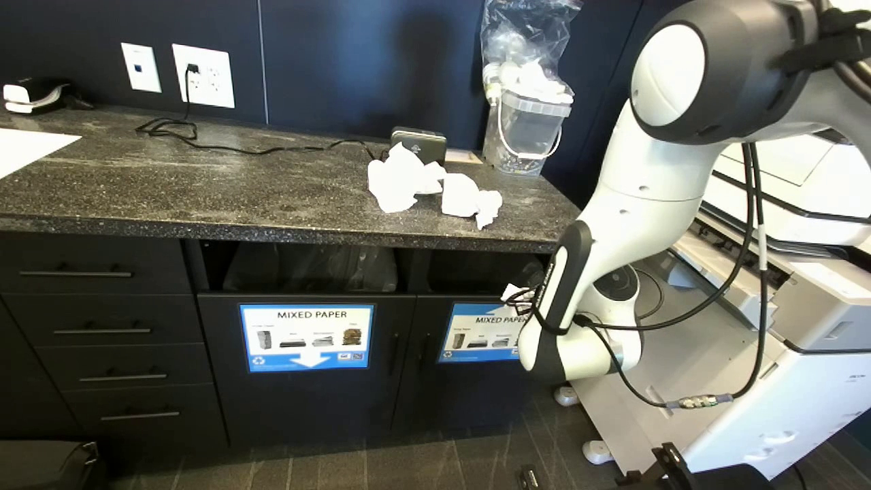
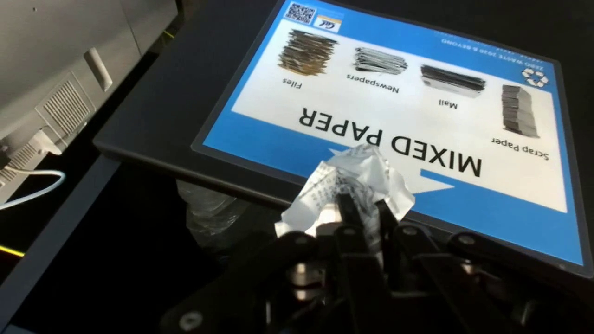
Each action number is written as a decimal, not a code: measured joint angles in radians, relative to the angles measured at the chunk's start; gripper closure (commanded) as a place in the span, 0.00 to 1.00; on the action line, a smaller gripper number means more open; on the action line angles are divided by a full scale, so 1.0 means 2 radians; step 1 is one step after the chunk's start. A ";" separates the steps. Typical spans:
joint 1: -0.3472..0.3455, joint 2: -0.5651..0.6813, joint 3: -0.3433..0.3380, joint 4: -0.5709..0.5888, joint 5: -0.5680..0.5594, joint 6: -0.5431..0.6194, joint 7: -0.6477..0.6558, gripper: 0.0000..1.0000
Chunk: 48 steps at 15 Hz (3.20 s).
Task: Throw two of the papers on the countertop into the bin on the right
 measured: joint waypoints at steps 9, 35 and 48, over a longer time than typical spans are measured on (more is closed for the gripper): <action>-0.048 -0.001 0.000 0.039 -0.081 0.042 -0.063 0.96; -0.203 0.192 0.100 0.348 -0.270 0.008 -0.008 0.96; -0.204 0.224 0.109 0.381 -0.270 0.043 0.054 0.00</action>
